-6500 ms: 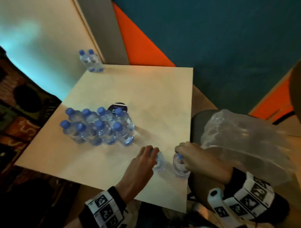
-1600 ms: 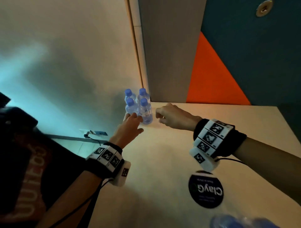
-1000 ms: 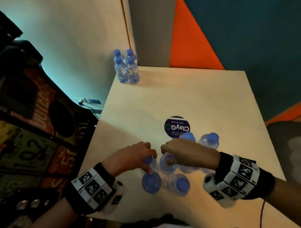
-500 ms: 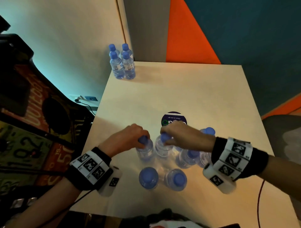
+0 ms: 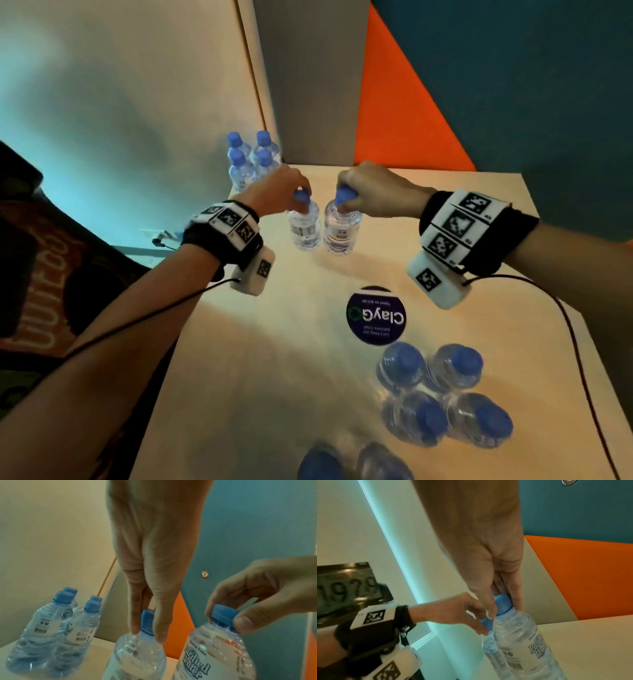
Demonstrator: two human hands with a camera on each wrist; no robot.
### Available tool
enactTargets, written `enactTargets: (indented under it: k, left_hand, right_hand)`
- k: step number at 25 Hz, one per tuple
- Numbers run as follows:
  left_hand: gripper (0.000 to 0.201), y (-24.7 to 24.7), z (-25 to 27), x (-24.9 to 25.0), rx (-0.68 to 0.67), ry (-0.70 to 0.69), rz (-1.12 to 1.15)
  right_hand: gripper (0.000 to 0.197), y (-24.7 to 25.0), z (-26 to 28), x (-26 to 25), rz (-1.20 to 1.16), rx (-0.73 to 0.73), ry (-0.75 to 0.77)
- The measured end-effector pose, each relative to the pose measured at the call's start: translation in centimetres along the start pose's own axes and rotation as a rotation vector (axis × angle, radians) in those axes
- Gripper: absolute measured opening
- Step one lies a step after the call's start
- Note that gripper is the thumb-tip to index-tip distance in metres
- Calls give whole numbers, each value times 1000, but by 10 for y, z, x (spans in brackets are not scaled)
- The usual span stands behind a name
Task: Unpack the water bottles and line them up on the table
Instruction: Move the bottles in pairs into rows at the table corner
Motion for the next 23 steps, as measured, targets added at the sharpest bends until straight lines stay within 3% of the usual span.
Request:
enactTargets:
  k: [5,12,23]
  left_hand:
    - [26,-11,-74,-32,-29,93,-33]
    - [20,-34,-127,-74,0,234,-6]
    - [27,-40,-163,-104,138,212,-128]
  right_hand:
    - [24,-28,-80,31,-21,-61,-95]
    - [21,-60,-150,53,-24,-74,-164]
    - [21,-63,-211,73,6,23,-182]
Point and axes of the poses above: each hand's wrist, its own z-axis away from the middle knuckle, its own y-axis out of the back of the hand, x = y × z, the point moved 1 cm from there along -z, towards the middle knuckle, and after that the axes turned 7 degrees about x, right-handed, at the moved point
